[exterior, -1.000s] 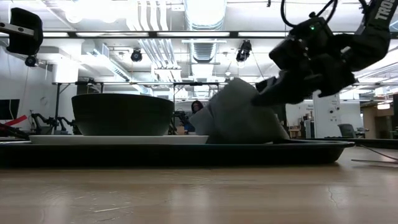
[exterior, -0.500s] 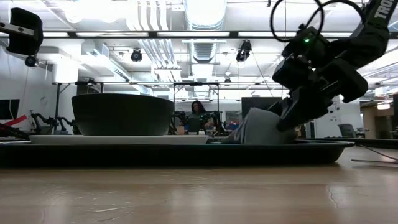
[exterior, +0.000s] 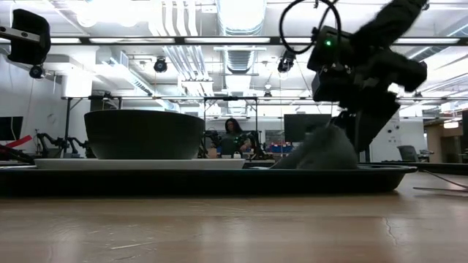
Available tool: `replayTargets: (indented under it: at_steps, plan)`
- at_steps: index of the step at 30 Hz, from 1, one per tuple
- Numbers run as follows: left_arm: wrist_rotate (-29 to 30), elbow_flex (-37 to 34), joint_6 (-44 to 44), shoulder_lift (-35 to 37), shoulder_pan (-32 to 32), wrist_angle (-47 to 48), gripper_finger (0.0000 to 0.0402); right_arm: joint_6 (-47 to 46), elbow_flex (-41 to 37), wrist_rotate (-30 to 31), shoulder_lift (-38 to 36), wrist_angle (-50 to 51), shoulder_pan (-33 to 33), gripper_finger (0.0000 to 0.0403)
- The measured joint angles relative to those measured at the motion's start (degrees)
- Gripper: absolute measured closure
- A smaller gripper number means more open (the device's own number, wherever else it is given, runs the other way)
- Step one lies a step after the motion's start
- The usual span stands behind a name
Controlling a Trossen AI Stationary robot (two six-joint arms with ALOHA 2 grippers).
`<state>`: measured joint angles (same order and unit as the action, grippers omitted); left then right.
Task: Set up tray
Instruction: Put the gray table napkin to the right of the white plate on the black serving tray
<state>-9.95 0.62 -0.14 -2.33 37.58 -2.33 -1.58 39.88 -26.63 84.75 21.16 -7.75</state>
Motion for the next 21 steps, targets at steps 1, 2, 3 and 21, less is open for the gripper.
replayTargets:
  at_steps: [1, 2, 3, 21]
  plan:
    - [-0.01, 0.00, 0.00, 0.00, 0.00, -0.02, 0.0331, 0.04, 1.57, 0.03, 0.00, 3.67, 0.00, 0.0272]
    - [-0.01, 0.00, 0.00, 0.00, 0.00, 0.00, 0.0331, 0.07, 3.00, 0.47, 0.00, 6.79, 0.00, 0.0265]
    - [-0.01, 0.00, 0.00, 0.00, 0.00, 0.00, 0.0331, 0.06, 4.33, 1.80, 0.00, 9.18, 0.00, 0.0257]
    - [0.01, 0.00, 0.00, -0.02, 0.00, 0.00, 0.0331, -6.85, 8.93, 21.12, 1.17, 9.09, -0.18, 0.0216]
